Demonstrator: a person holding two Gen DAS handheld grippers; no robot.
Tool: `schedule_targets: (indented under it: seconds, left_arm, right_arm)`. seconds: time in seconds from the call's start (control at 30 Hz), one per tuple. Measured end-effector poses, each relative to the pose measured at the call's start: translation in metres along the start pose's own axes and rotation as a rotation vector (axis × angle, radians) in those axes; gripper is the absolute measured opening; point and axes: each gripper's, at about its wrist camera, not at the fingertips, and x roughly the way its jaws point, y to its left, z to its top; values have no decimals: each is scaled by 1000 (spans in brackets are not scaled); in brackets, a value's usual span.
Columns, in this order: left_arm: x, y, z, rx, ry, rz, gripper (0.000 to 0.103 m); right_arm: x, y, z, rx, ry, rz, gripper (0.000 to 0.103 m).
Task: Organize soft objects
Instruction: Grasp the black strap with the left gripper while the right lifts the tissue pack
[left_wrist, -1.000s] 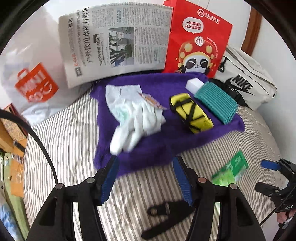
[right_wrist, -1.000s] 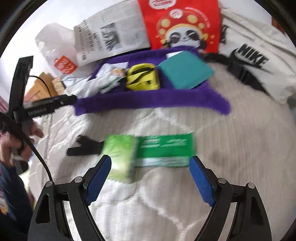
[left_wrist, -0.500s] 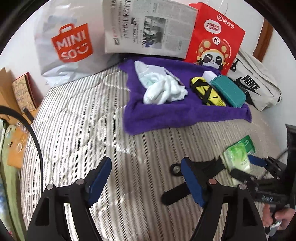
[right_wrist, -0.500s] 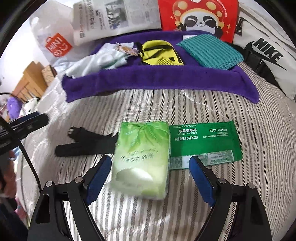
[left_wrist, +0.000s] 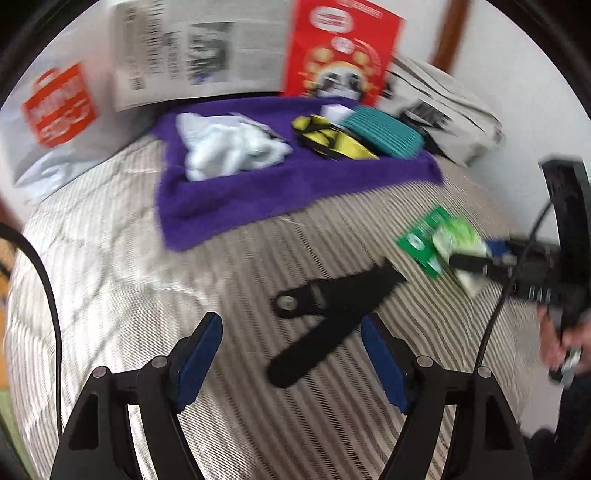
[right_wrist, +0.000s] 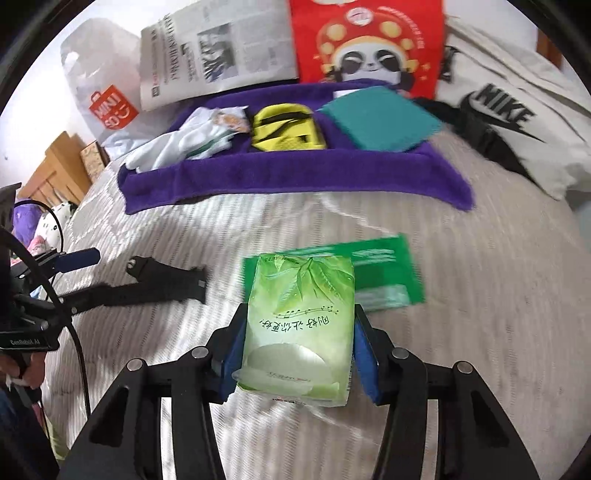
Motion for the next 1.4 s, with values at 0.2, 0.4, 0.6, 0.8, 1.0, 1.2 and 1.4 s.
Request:
schedule_targets:
  seconds: [0.2, 0.4, 0.6, 0.8, 1.0, 1.2, 1.4]
  left_arm:
    - [18, -18, -7, 153, 35, 69, 78]
    - [18, -16, -10, 161, 0, 57, 85]
    - [19, -14, -11, 139, -22, 54, 92]
    - [22, -16, -10, 131, -24, 55, 98]
    - [24, -18, -8, 145, 8, 46, 103]
    - [25, -18, -4, 202, 16, 21, 92]
    - [16, -37, -5, 297, 30, -22, 35]
  right_arm:
    - [-10, -34, -11, 52, -15, -26, 52]
    - [3, -51, -20, 73, -10, -29, 52]
    - [5, -47, -22, 27, -38, -43, 55]
    - [6, -40, -28, -31, -71, -68, 59]
    - [6, -40, -29, -31, -82, -72, 60]
    - [6, -39, -29, -40, -87, -80, 62]
    - [5, -39, -30, -43, -91, -77, 62]
